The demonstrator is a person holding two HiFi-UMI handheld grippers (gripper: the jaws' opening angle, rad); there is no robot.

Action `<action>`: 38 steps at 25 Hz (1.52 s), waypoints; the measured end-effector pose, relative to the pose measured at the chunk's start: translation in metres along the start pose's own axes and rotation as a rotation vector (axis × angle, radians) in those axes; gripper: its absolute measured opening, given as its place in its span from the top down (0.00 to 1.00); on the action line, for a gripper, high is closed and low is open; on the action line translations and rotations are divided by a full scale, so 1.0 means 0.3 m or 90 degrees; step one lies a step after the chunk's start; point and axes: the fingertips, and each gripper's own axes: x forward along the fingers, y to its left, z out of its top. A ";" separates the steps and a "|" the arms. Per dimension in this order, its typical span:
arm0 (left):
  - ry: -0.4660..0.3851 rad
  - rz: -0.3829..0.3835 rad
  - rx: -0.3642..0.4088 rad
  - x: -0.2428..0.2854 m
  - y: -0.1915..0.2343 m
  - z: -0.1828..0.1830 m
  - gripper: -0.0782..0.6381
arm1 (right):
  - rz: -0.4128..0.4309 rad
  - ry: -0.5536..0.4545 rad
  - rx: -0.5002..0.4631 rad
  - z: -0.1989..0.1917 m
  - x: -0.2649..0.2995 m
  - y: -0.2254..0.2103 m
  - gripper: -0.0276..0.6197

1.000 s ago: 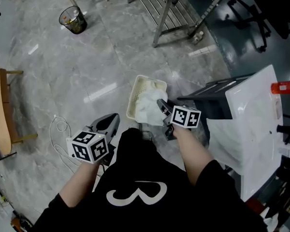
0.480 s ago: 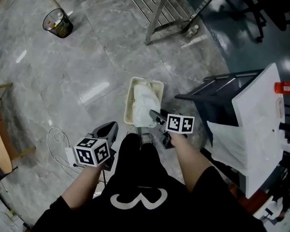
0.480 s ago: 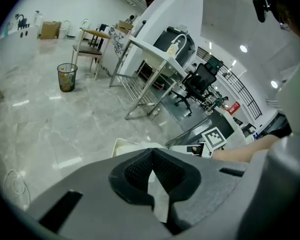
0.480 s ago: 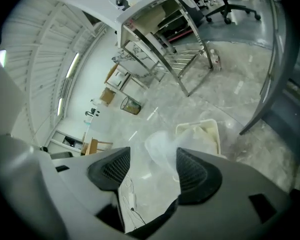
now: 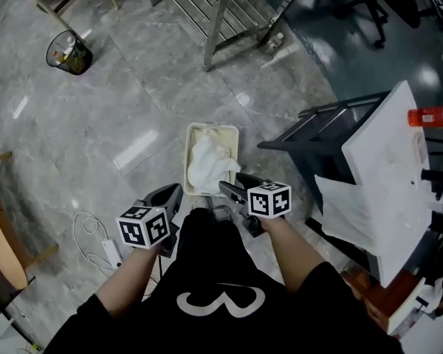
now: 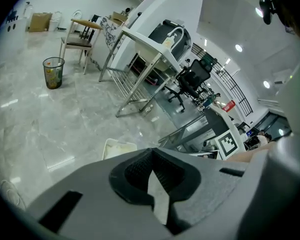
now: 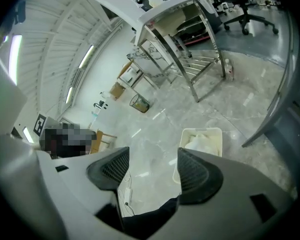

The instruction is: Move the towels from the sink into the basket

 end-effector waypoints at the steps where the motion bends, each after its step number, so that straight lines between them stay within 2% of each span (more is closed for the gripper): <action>1: 0.004 -0.007 0.008 0.003 -0.012 0.012 0.88 | -0.001 -0.010 -0.002 0.009 -0.025 0.013 0.52; 5: 0.017 -0.037 0.042 0.007 -0.078 0.064 0.88 | -0.002 -0.051 -0.026 0.040 -0.132 0.082 0.51; 9: 0.031 -0.079 0.091 0.025 -0.213 0.102 0.88 | -0.005 -0.107 -0.046 0.085 -0.284 0.132 0.51; 15: 0.063 -0.179 0.191 0.060 -0.540 0.140 0.88 | -0.028 -0.261 -0.027 0.180 -0.641 0.168 0.51; 23: 0.076 -0.264 0.307 0.054 -0.988 0.138 0.88 | -0.126 -0.387 -0.044 0.165 -1.117 0.114 0.51; 29: 0.069 -0.284 0.334 0.067 -1.263 0.091 0.88 | -0.171 -0.425 -0.077 0.112 -1.448 0.017 0.51; 38: 0.046 -0.297 0.366 0.110 -1.554 0.043 0.88 | -0.255 -0.393 -0.123 0.036 -1.742 -0.224 0.51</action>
